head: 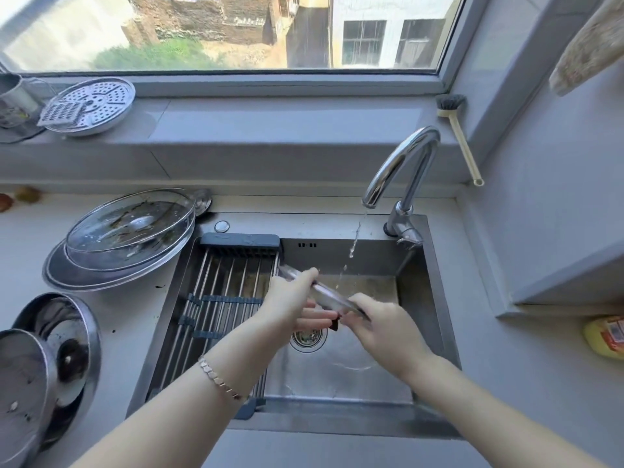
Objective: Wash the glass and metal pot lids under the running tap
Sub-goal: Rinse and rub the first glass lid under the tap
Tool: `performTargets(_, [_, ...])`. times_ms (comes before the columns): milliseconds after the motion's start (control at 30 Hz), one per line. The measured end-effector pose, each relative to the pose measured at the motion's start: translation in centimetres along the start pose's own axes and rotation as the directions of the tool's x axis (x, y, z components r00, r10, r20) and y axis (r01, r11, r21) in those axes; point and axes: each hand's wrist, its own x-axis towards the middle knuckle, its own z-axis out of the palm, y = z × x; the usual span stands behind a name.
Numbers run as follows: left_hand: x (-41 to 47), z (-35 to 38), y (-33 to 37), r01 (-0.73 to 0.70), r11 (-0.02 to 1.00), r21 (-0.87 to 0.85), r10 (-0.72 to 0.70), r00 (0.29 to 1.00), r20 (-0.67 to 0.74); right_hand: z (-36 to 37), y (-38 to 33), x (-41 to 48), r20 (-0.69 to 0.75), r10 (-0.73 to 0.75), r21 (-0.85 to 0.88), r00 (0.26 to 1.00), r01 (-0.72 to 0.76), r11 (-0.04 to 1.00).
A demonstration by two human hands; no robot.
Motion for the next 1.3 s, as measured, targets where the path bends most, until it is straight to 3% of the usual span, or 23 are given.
performTargets(67, [-0.9,-0.1,-0.4,-0.089,0.996,0.000,0.089,0.996,0.009,-0.6,0.8,0.0,-0.046,0.149,0.320,0.988,-0.127,0.939])
performTargets(167, [-1.6,-1.1,-2.2,-0.172,0.975,0.142,0.179,0.983,-0.040,-0.1,1.7,-0.6,-0.006,0.429,0.714,0.903,-0.296,0.635])
performTargets(233, [-1.8,-2.1,-3.7,-0.158,0.964,0.212,0.177,0.982,-0.073,0.7,2.1,-1.4,0.028,0.571,0.811,0.821,-0.352,0.467])
performTargets(333, [-1.9,-3.4,-5.6,-0.120,0.960,0.253,0.156,0.979,-0.127,1.2,2.4,-2.2,0.054,0.662,0.866,0.747,-0.365,0.341])
performTargets(500, [-2.0,-5.1,-7.5,-0.077,0.961,0.266,0.128,0.975,-0.179,1.1,2.0,-2.7,0.050,0.666,0.899,0.745,-0.324,0.294])
performTargets(867, [-1.0,-9.0,-10.1,-0.108,0.945,0.307,0.176,0.963,-0.203,3.0,1.2,-1.7,0.041,0.659,0.884,0.751,-0.335,0.327])
performTargets(1067, [0.4,-13.0,-11.0,0.015,0.949,0.314,0.080,0.954,-0.289,7.0,-1.0,2.8,0.187,0.592,0.931,0.784,-0.334,0.149])
performTargets(1167, [1.5,-15.2,-10.6,0.015,0.941,0.338,0.097,0.945,-0.313,10.1,-2.9,6.3,0.216,0.559,0.934,0.801,-0.336,0.120])
performTargets(1300, [2.9,-17.6,-10.0,-0.023,0.930,0.366,0.146,0.938,-0.314,14.8,-4.6,10.4,0.264,0.597,0.920,0.757,-0.384,0.079])
